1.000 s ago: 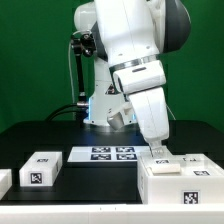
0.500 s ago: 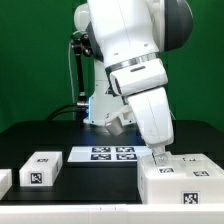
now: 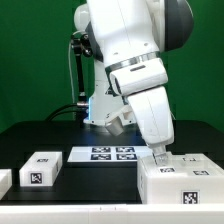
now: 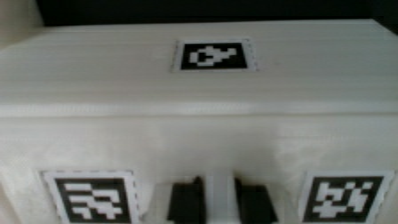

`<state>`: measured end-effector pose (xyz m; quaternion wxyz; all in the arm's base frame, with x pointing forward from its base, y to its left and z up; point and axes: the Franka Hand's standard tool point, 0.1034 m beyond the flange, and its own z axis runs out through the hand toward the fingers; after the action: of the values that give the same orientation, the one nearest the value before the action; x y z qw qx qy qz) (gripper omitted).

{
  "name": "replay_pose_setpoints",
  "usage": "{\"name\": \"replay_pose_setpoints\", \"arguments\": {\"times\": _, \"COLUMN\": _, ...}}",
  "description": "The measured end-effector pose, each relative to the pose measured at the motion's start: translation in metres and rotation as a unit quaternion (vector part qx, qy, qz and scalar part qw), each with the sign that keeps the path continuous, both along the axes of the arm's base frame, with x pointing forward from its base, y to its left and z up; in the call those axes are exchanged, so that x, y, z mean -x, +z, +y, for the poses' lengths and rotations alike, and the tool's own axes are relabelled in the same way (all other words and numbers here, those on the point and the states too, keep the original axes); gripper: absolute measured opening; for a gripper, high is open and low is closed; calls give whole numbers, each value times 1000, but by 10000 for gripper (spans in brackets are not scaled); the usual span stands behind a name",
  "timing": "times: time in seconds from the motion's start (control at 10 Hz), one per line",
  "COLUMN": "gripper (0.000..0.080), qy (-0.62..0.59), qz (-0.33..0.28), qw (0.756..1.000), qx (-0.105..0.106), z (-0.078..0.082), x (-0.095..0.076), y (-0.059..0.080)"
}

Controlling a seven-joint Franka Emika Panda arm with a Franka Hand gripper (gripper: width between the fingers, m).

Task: Assemble cabinet

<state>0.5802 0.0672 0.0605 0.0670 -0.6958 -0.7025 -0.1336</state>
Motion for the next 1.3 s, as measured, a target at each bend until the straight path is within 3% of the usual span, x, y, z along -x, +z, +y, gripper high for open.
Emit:
{"name": "replay_pose_setpoints", "arguments": {"times": 0.5, "gripper": 64, "qy": 7, "qz": 28, "qw": 1000, "qx": -5, "z": 2, "x": -4, "y": -3}}
{"name": "replay_pose_setpoints", "arguments": {"times": 0.8, "gripper": 445, "qy": 6, "qz": 28, "qw": 1000, "qx": -5, "z": 1, "x": -4, "y": -4}}
{"name": "replay_pose_setpoints", "arguments": {"times": 0.9, "gripper": 445, "qy": 4, "qz": 28, "qw": 1000, "qx": -4, "z": 1, "x": -4, "y": -2}}
{"name": "replay_pose_setpoints", "arguments": {"times": 1.0, "gripper": 597, "qy": 3, "qz": 22, "qw": 1000, "qx": 2, "z": -2, "x": -1, "y": 6}}
{"name": "replay_pose_setpoints", "arguments": {"times": 1.2, "gripper": 634, "qy": 3, "qz": 10, "qw": 1000, "qx": 12, "z": -6, "x": 14, "y": 10}}
{"name": "replay_pose_setpoints", "arguments": {"times": 1.3, "gripper": 646, "qy": 3, "qz": 11, "qw": 1000, "qx": 11, "z": -6, "x": 13, "y": 9}}
